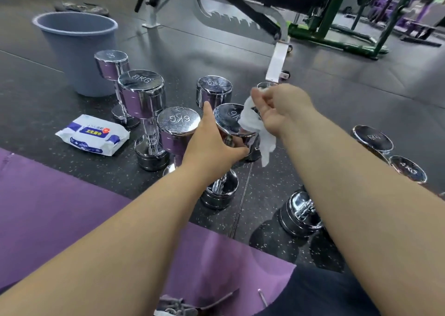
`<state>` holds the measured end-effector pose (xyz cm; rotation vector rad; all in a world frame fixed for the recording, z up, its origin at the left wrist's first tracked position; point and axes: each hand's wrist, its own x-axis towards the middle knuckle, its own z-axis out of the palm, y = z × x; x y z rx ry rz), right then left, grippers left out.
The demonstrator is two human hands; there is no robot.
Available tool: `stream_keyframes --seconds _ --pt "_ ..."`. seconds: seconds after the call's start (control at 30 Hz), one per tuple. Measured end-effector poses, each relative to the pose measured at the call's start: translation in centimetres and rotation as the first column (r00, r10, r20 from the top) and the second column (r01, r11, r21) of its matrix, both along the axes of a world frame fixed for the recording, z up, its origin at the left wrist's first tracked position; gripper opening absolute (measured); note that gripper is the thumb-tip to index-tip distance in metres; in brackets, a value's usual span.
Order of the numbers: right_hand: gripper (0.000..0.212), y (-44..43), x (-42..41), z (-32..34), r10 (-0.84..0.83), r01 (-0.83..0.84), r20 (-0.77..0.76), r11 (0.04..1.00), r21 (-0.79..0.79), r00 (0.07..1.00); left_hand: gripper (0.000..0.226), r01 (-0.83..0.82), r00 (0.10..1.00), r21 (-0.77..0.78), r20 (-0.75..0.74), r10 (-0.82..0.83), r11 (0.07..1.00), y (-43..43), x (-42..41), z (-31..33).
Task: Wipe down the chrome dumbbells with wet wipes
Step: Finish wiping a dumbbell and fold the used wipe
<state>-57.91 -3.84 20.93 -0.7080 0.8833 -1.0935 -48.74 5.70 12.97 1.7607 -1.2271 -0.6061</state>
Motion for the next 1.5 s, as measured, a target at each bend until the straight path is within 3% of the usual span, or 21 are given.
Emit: stream_keyframes --seconds 0.1,0.2,0.3,0.37,0.4,0.43,0.5,0.53,0.57,0.6,0.7,0.77,0.87,1.0,1.1,1.23,1.33,1.4,1.5 --pt "0.011 -0.1 0.9 3.0 0.008 0.000 0.219 0.999 -0.036 0.976 0.127 -0.002 1.000 -0.009 -0.002 0.002 1.000 -0.1 0.1 -0.2" --pt "0.013 0.2 1.2 6.6 -0.015 0.050 0.222 0.987 -0.152 0.975 0.125 0.008 1.000 -0.006 0.000 -0.008 1.000 -0.1 0.2 0.0" --pt "0.014 0.5 1.0 5.8 -0.018 0.033 0.113 0.992 -0.126 0.993 0.126 0.005 1.000 0.002 -0.010 -0.005 1.000 0.0 0.2 0.1" --pt "0.013 1.0 0.9 3.0 0.045 -0.054 -0.143 0.997 -0.059 0.989 0.126 -0.007 1.000 -0.003 -0.016 0.007 1.000 0.0 0.2 -0.1" --pt "0.011 1.3 0.7 1.5 0.070 -0.090 -0.345 0.995 -0.044 0.936 0.126 -0.009 1.000 -0.001 -0.014 0.009 1.000 -0.1 0.1 -0.2" --pt "0.009 1.4 0.4 0.2 0.066 -0.125 -0.560 0.990 -0.068 0.826 0.126 -0.014 1.000 -0.002 -0.013 0.014 1.000 0.0 0.1 -0.2" --pt "0.012 1.2 -0.1 -1.4 -0.089 -0.267 -0.894 0.937 -0.225 0.440 0.127 -0.022 1.000 -0.001 -0.008 0.022 1.000 -0.2 0.1 -0.4" --pt "0.017 1.3 -0.2 -1.6 -0.207 -0.384 -0.940 0.872 -0.303 0.271 0.128 -0.025 1.000 0.000 -0.015 0.025 1.000 -0.2 0.2 -0.5" --pt "0.019 1.7 -0.4 -1.5 -0.302 -0.486 -0.934 0.798 -0.357 0.190 0.129 -0.021 1.000 0.003 -0.019 0.021 1.000 -0.2 0.2 -0.6" --pt "0.020 2.4 -0.6 -1.2 -0.343 -0.569 -0.924 0.732 -0.375 0.168 0.130 -0.018 1.000 0.000 -0.021 0.018 1.000 -0.3 0.3 -0.7" --pt "0.020 4.0 -2.0 -1.2 -0.307 -0.704 -0.924 0.605 -0.373 0.227 0.128 -0.013 1.000 0.002 0.002 0.013 1.000 -0.4 0.4 -0.6" --pt "0.018 3.9 -2.3 -1.7 -0.338 -0.660 -0.908 0.627 -0.413 0.247 0.127 -0.015 1.000 -0.005 0.025 0.015 1.000 -0.3 0.3 -0.7" --pt "0.026 3.1 -0.3 -2.3 -0.436 -0.665 -0.879 0.600 -0.444 0.193 0.125 -0.018 1.000 -0.010 0.022 0.018 1.000 -0.4 0.3 -0.9" --pt "0.037 4.4 -1.0 -3.1 -0.283 -0.814 -0.933 0.474 -0.337 0.222 0.114 0.020 0.999 -0.044 0.040 -0.019 0.999 -0.6 0.5 -1.2" --pt "0.038 4.1 -4.1 -2.5 -0.208 -0.790 -0.951 0.531 -0.307 0.230 0.129 -0.019 0.999 -0.018 -0.026 0.019 1.000 -0.3 0.7 -1.0" --pt "0.052 3.0 -1.3 -2.4 -0.251 -0.859 -0.968 0.502 -0.106 -0.027 0.124 -0.031 0.999 -0.021 -0.031 0.031 0.999 -0.1 0.5 -1.0" --pt "0.052 4.1 -0.9 -2.6 -0.231 -0.910 -0.973 0.404 -0.097 0.002 0.102 -0.016 1.000 -0.028 -0.017 0.015 0.999 -0.4 0.6 -1.4" --pt "0.051 4.3 -2.8 -2.8 -0.235 -0.929 -0.972 0.363 -0.069 -0.020 0.109 -0.004 0.999 -0.035 -0.034 0.003 0.999 -0.2 0.7 -1.1" --pt "0.053 2.5 -3.7 -2.4 -0.273 -0.882 -0.953 0.470 -0.014 -0.130 0.125 -0.024 0.997 -0.039 -0.067 0.022 0.999 0.1 0.5 -0.9"
